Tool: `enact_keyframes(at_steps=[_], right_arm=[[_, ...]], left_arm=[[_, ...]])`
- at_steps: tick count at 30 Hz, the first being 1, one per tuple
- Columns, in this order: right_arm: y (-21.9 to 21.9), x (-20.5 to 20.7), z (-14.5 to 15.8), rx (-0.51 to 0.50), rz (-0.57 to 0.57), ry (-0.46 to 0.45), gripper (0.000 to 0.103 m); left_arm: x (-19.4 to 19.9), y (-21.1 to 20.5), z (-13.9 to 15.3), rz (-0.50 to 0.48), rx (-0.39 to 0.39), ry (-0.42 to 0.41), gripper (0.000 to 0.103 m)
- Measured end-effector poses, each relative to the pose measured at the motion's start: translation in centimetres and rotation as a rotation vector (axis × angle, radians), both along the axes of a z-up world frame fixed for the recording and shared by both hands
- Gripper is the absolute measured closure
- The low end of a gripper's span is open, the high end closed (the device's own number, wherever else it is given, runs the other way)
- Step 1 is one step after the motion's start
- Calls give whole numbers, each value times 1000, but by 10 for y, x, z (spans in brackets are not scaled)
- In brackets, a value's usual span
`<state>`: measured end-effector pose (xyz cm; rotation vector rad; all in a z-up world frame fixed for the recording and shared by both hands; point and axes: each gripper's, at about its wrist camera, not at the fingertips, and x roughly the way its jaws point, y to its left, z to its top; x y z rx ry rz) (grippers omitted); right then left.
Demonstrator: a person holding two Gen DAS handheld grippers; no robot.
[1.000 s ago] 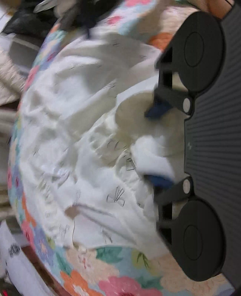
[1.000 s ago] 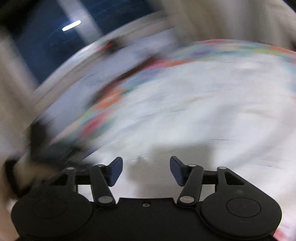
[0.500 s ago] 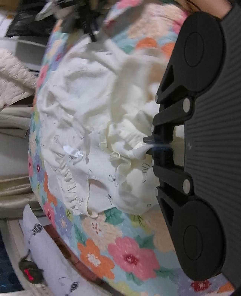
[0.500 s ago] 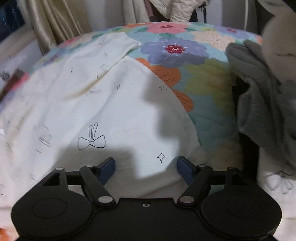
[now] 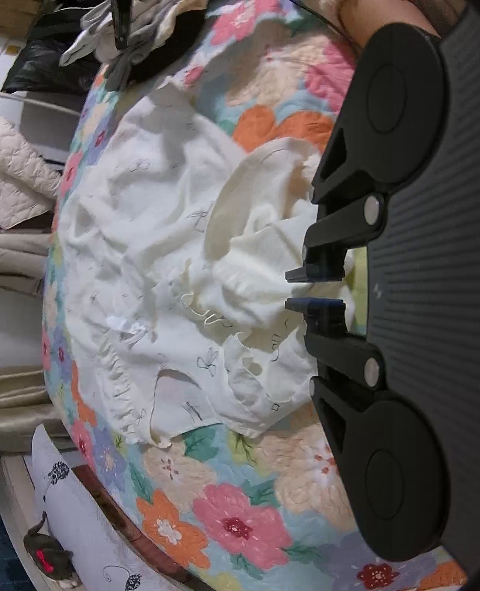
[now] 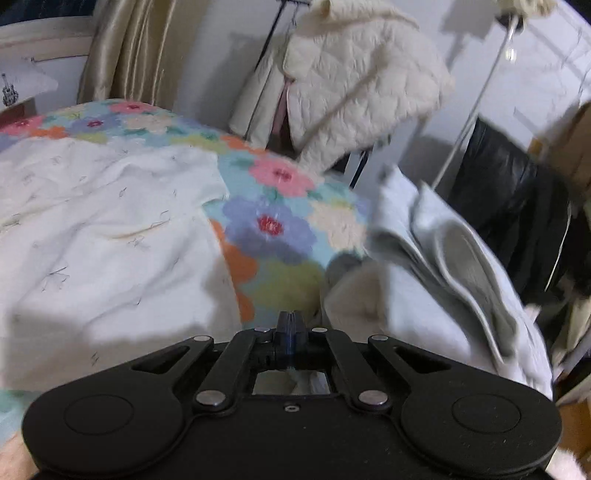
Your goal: Fold clothes
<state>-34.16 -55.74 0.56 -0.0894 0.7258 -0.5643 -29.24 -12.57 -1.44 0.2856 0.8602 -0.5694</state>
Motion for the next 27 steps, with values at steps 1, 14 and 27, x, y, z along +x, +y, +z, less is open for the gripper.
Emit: enact_keyframes(at_steps=[1, 14, 27], right_arm=[[-5, -4, 1, 71, 4, -28, 100], [-24, 20, -74, 638, -74, -40, 43], [-35, 17, -109, 792, -299, -203, 32]], left_arm=[[-1, 0, 1, -9, 9, -6, 95], [44, -61, -8, 19, -90, 34, 28], [45, -38, -44, 84, -150, 105, 92]])
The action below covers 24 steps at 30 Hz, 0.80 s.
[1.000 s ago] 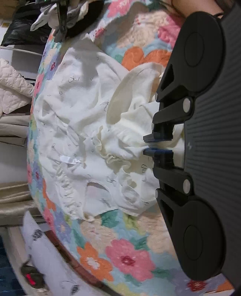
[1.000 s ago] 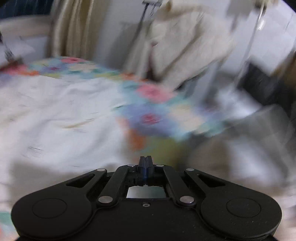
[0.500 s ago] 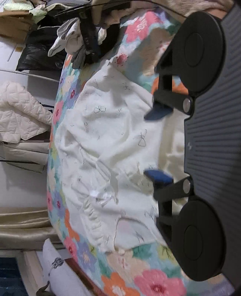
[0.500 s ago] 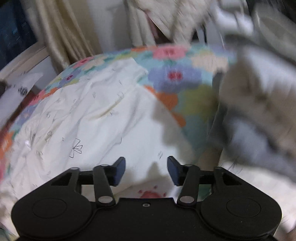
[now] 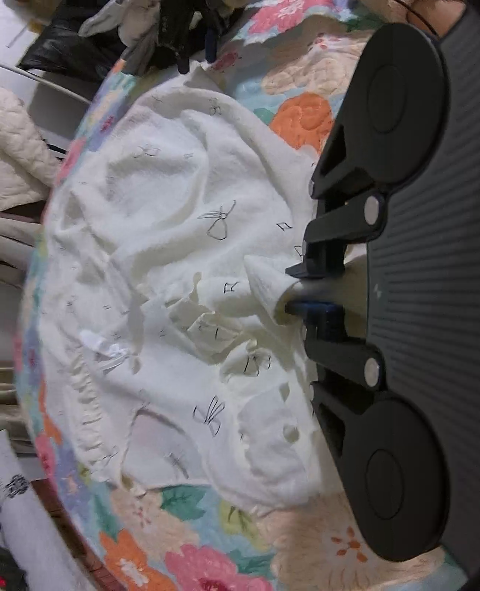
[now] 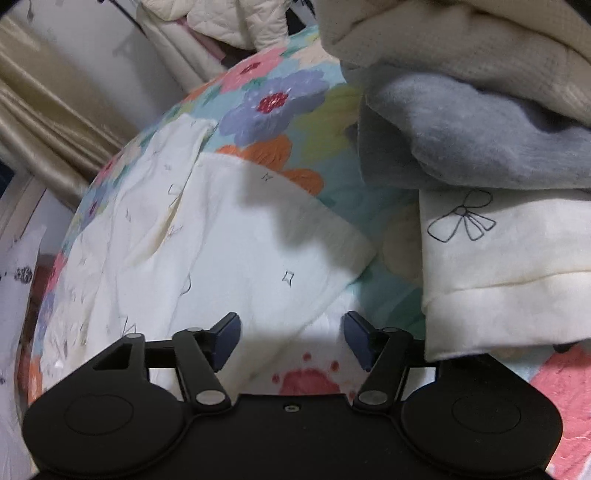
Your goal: Fold clothes
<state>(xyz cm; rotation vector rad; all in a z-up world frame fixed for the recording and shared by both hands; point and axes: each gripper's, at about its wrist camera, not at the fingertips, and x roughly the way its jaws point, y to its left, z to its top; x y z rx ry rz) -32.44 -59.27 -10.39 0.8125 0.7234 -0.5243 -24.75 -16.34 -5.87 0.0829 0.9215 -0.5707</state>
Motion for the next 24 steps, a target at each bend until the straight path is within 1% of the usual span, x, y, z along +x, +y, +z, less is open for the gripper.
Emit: enact_keyframes(at_steps=[2, 4, 6, 7, 9, 11, 13, 15, 16, 18, 20, 21, 22, 24], right_arm=[[-2, 7, -7, -2, -43, -20, 26], [-4, 18, -9, -58, -57, -63, 27], [0, 37, -7, -208, 22, -46, 69], [6, 41, 0, -286, 62, -31, 99], [23, 42, 22, -445, 129, -24, 99], [40, 28, 52, -619, 137, 9, 101], [55, 11, 82, -781, 125, 53, 102], [64, -1, 98, -875, 115, 111, 102], [65, -2, 97, -896, 115, 154, 102], [56, 0, 84, -860, 119, 232, 102], [50, 2, 73, -832, 124, 278, 102], [47, 3, 68, -823, 126, 296, 102], [49, 1, 70, -834, 126, 295, 102], [62, -16, 89, -910, 116, 244, 103]], left_arm=[[-2, 6, 3, 4, -19, -20, 92], [-5, 9, 6, 2, -23, -45, 92], [-7, 7, 10, -8, -18, -70, 93], [-8, 7, 12, -12, -18, -83, 93], [-13, 8, 20, -24, -21, -118, 95], [-21, 9, 31, -40, -26, -148, 95], [-32, 11, 42, -63, -60, -144, 95], [-42, 10, 47, -105, -78, -116, 95], [-46, 8, 47, -126, -75, -107, 95], [-51, 0, 40, -163, -36, -101, 96], [-51, -5, 29, -174, -8, -85, 98], [-49, -4, 25, -171, -13, -63, 98], [-49, -3, 23, -170, -17, -52, 99], [-49, 2, 26, -168, -23, -57, 99]])
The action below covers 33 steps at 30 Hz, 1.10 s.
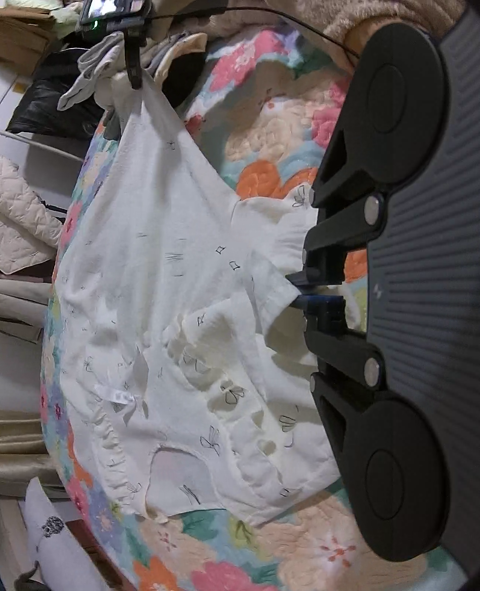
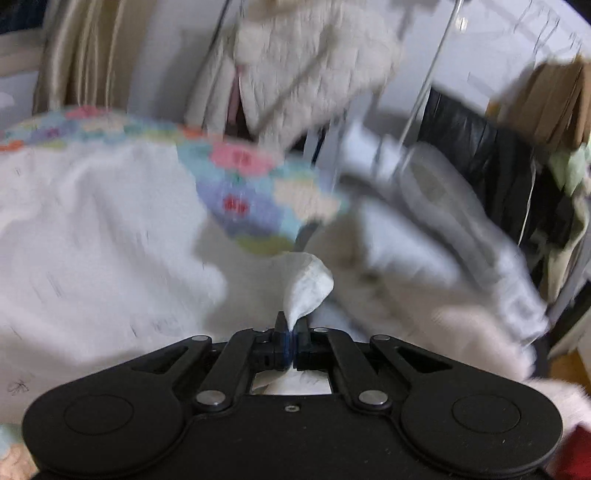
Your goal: Fold clothes
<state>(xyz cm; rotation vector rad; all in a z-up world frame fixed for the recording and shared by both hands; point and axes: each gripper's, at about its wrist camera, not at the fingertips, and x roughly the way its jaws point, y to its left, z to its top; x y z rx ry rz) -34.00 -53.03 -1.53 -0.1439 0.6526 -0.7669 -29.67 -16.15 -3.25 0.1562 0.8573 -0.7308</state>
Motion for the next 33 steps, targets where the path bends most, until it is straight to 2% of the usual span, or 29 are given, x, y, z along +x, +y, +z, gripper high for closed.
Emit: enact_keyframes(at_steps=[3, 8, 11, 13, 15, 19, 21, 23, 25, 29, 33], right_arm=[[11, -21, 14, -60, -1, -39, 102], [-23, -10, -25, 85, -61, 65, 102], [-24, -7, -22, 91, -70, 53, 102], [-22, -4, -18, 76, -62, 40, 102], [-22, -3, -21, 73, -67, 50, 97], [-22, -6, -20, 111, -50, 47, 96], [-21, -11, -20, 116, -54, 34, 96], [-21, -14, -20, 129, -57, 24, 96], [-24, -14, -21, 146, -55, 15, 96], [-28, -19, -19, 191, -33, -25, 94], [-26, -26, -8, 240, 52, -132, 95]], left_arm=[[-3, 6, 11, -16, 1, -32, 100], [-4, 15, -3, -39, 16, 28, 99], [-2, 17, -12, -32, 9, 77, 99], [-2, 18, -8, -36, 2, 75, 99], [1, 20, 1, -41, -27, 48, 99], [33, 13, 24, -9, -173, 7, 99], [53, 5, 26, 48, -188, -35, 99], [62, -5, 21, 98, -97, -124, 99], [65, -6, 15, 90, -55, -121, 98], [52, 11, 10, 67, -156, -41, 100], [27, 17, 19, -3, -196, -38, 102]])
